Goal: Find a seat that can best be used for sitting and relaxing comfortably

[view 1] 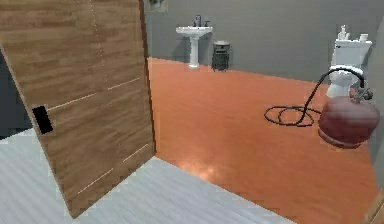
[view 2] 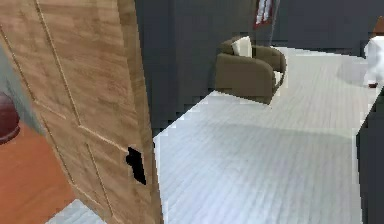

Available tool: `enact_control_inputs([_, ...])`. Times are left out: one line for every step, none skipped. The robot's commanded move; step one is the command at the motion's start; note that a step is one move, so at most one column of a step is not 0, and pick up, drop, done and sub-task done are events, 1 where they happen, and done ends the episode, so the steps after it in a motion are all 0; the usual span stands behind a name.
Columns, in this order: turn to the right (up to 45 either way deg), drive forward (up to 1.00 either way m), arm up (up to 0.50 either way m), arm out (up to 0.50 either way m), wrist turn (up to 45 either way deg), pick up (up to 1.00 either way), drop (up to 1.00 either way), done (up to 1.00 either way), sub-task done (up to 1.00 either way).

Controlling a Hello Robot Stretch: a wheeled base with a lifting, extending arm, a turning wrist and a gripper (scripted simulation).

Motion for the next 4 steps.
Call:
enact_control_inputs([0.0, 1.0, 0.0, 0.0, 0.0, 0.0, 0.0, 0.0, 0.0])
enact_control_inputs([3.0, 0.0, 0.0, 0.0, 0.0, 0.0, 0.0, 0.0, 0.0])
enact_control_inputs([0.0, 0.7, 0.0, 0.0, 0.0, 0.0, 0.0, 0.0, 0.0])
enact_control_inputs([-21.0, 0.0, 0.0, 0.0, 0.0, 0.0, 0.0, 0.0, 0.0])
